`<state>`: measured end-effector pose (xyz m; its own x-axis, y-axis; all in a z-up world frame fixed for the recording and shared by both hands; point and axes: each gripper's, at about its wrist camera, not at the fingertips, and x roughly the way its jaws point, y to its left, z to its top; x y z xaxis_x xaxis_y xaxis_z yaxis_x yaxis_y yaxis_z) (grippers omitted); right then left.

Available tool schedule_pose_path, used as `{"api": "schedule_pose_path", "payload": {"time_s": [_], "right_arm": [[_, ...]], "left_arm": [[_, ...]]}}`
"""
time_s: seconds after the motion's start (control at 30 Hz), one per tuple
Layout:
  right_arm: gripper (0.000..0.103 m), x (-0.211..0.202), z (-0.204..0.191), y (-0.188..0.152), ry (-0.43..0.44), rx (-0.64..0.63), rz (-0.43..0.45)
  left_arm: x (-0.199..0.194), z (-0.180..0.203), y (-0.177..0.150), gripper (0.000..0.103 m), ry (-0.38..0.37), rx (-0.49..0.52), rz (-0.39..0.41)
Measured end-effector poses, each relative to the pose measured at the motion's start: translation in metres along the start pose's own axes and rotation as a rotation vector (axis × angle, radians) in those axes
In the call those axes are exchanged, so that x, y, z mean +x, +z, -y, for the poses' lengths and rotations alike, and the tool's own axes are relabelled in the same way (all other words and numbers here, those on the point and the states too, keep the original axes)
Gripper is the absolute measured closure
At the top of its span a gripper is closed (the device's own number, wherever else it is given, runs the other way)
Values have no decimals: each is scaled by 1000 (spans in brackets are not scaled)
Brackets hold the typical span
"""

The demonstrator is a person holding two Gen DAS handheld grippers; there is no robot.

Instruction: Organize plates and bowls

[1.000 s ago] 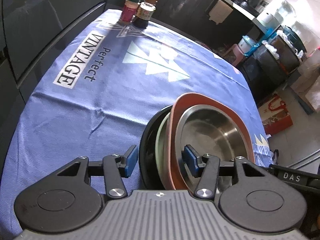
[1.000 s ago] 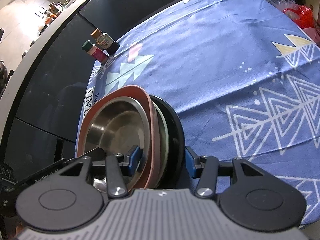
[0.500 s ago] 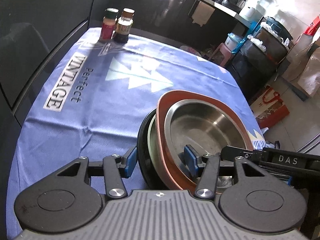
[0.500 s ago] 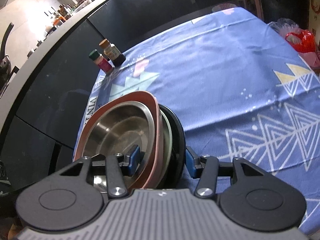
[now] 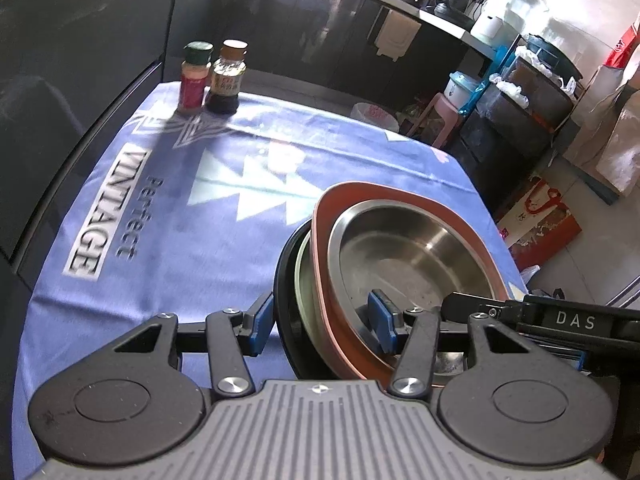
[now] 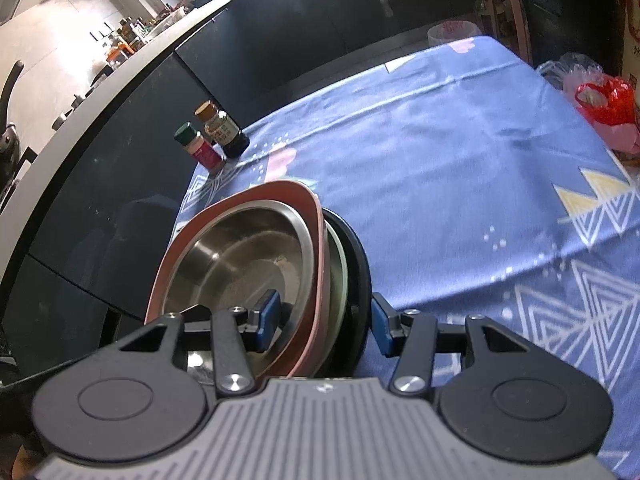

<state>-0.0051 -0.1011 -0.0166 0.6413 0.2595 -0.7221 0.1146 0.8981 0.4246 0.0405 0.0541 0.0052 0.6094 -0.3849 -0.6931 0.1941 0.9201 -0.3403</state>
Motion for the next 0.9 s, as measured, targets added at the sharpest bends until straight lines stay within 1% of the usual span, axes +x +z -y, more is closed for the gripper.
{"api": "schedule_pose_path", "payload": {"time_s": [0.23,0.43,0.67,0.9], "right_arm": [[0,9,5,29,-5,-5,21],[0,25,7,59,-9,-18,39],[0,47,11,85,-5,-24,34],[0,70,21,102,3,-11,11]], "left_arm": [[18,12,27,56,5,26,23],[38,18,51,56,10,26,44],[63,18,77,56,38,26,53],[91,13,92,56,59,18,40]]}}
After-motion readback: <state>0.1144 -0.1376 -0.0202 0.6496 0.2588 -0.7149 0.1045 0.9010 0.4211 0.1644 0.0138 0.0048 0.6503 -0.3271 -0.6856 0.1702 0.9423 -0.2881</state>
